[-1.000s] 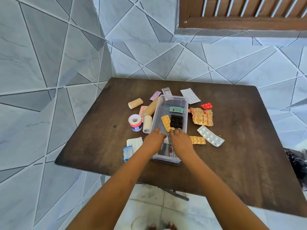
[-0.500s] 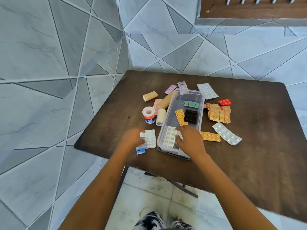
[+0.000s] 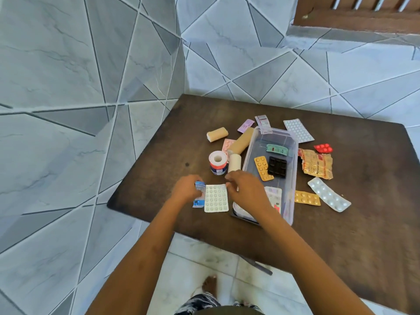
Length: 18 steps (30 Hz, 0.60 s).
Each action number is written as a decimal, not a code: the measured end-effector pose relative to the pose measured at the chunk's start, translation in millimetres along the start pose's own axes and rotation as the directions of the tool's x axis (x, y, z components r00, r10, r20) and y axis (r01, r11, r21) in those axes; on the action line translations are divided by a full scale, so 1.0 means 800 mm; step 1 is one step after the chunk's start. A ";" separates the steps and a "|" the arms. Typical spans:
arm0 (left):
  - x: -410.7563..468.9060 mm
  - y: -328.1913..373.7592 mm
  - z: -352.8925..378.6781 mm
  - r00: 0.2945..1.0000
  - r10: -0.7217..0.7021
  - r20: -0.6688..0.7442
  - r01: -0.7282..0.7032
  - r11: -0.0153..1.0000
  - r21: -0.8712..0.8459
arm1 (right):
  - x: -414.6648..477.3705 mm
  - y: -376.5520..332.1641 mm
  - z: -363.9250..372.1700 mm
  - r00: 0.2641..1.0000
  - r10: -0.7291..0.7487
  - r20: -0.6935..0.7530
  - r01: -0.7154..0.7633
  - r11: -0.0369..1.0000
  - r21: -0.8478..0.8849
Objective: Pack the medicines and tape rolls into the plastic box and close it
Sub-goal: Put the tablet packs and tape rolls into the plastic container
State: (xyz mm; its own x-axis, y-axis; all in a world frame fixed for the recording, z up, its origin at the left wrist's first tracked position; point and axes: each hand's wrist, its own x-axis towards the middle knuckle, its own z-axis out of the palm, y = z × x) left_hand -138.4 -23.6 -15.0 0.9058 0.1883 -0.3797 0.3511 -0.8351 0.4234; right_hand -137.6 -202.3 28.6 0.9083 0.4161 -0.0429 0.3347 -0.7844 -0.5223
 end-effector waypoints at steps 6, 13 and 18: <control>0.009 -0.030 -0.024 1.000 -0.007 -0.014 0.005 0.988 -0.151 | 0.049 -0.030 0.074 0.919 0.188 0.346 -0.027 0.906 -0.422; 0.017 -0.056 -0.036 1.000 0.008 -0.002 -0.008 0.970 -0.245 | 0.073 -0.020 0.091 0.891 0.301 0.340 -0.140 0.894 -0.426; 0.023 -0.041 -0.055 0.999 0.042 -0.017 -0.045 0.965 -0.259 | 0.080 -0.015 0.092 0.892 0.324 0.315 -0.122 0.845 -0.521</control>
State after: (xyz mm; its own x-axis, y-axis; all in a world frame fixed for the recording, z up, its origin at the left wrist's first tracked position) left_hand -123.4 30.1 0.0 0.9236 0.1614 -0.3476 0.3593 -0.6805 0.6386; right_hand -101.8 -132.1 -30.7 0.8394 0.2625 -0.4759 0.3026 -0.9531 0.0082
